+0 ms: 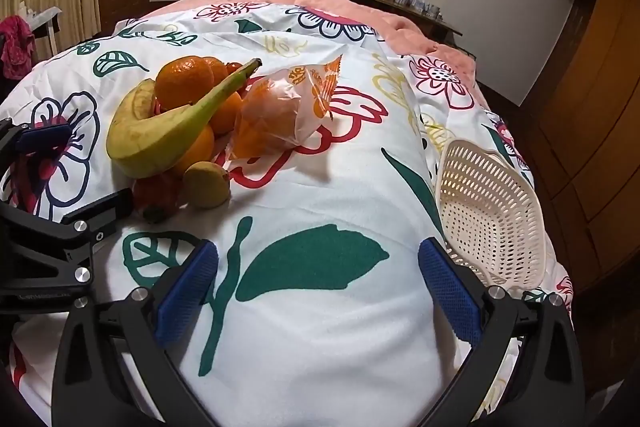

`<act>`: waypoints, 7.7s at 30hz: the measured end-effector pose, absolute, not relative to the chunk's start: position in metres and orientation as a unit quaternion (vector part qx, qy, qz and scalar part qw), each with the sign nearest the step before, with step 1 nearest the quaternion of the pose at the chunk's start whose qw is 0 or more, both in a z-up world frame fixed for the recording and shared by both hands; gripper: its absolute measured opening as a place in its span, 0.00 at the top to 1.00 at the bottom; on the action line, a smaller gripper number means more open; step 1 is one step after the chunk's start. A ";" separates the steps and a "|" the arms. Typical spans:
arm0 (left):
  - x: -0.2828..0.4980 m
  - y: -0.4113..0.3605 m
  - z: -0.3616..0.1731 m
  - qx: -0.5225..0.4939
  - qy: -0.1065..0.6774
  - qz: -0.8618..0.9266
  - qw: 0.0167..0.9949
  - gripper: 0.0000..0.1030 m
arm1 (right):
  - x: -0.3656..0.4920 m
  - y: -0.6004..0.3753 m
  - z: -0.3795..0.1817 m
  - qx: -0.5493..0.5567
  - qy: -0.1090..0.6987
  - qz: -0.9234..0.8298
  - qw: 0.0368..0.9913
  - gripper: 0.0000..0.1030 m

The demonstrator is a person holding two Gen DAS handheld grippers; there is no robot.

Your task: Organize fruits

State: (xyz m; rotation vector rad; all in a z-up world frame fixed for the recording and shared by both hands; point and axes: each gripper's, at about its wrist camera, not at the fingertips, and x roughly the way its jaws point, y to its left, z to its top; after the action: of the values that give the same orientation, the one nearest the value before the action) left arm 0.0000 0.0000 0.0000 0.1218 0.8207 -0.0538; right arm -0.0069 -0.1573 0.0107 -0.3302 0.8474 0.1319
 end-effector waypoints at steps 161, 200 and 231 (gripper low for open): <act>0.034 -0.011 0.064 -0.023 0.391 -0.109 0.914 0.61 | 0.104 -0.316 0.047 0.175 0.482 0.037 0.858 0.57; 0.046 -0.108 0.085 0.045 0.397 -0.162 0.902 0.61 | 0.044 -0.408 0.023 0.221 0.415 -0.053 0.881 0.35; 0.089 -0.234 0.064 0.071 0.427 -0.242 0.869 0.22 | 0.027 -0.449 -0.022 0.285 0.427 -0.059 0.856 0.34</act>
State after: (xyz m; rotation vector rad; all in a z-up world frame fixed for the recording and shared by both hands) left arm 0.0886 -0.2342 0.0643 0.1477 0.8926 -0.5069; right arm 0.0271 -0.4491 -0.0220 0.5985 0.8975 -0.1233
